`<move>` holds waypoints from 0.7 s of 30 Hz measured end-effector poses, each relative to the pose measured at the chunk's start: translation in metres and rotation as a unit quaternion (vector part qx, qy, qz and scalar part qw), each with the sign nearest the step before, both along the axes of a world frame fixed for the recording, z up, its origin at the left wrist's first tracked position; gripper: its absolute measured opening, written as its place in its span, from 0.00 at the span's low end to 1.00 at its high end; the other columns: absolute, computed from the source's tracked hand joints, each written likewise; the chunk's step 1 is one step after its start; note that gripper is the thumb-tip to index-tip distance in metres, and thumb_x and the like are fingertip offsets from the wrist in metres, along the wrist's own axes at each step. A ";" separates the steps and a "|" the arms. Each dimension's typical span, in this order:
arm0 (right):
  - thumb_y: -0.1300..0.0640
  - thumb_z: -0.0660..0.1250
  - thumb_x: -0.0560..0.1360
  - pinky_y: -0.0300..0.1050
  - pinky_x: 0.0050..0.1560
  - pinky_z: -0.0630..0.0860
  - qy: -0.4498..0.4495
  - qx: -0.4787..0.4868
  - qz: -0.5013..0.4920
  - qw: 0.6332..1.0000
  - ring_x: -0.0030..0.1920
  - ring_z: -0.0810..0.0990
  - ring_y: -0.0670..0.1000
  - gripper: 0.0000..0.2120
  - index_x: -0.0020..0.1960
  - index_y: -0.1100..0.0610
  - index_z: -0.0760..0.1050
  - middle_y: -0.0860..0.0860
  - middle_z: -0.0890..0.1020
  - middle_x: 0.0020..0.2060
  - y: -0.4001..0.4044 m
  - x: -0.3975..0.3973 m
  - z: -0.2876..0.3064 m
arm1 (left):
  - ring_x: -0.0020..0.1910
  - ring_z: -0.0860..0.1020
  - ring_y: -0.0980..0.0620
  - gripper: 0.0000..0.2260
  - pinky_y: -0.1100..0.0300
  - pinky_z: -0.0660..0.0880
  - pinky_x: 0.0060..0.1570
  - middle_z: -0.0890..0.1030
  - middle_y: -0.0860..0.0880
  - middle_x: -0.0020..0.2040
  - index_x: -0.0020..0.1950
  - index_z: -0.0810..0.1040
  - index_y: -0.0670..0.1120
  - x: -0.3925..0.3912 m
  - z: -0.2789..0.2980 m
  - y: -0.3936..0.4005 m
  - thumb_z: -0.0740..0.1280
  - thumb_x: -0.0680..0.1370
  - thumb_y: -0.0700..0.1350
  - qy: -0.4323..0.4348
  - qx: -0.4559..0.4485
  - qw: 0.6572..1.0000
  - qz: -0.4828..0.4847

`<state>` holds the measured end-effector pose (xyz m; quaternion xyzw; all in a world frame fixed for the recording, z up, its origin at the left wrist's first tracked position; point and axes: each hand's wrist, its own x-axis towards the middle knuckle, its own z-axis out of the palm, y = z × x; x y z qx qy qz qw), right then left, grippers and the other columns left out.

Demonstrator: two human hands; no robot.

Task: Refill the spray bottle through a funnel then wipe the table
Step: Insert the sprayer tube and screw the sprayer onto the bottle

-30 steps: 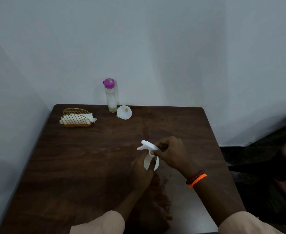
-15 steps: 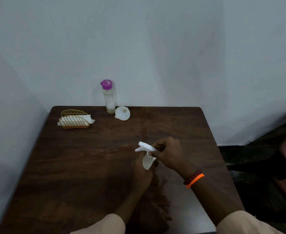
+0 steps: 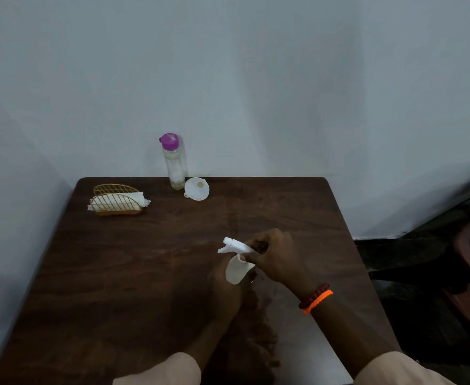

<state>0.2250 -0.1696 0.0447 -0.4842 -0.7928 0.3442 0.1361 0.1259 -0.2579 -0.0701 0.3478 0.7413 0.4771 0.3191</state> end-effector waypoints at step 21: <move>0.56 0.80 0.68 0.32 0.40 0.79 -0.002 0.003 -0.003 1.000 0.40 0.85 0.43 0.08 0.47 0.53 0.87 0.48 0.88 0.40 0.001 0.001 -0.006 | 0.54 0.82 0.57 0.16 0.52 0.79 0.57 0.84 0.51 0.53 0.59 0.81 0.44 0.003 0.003 0.002 0.70 0.78 0.53 0.018 0.033 0.999 -0.021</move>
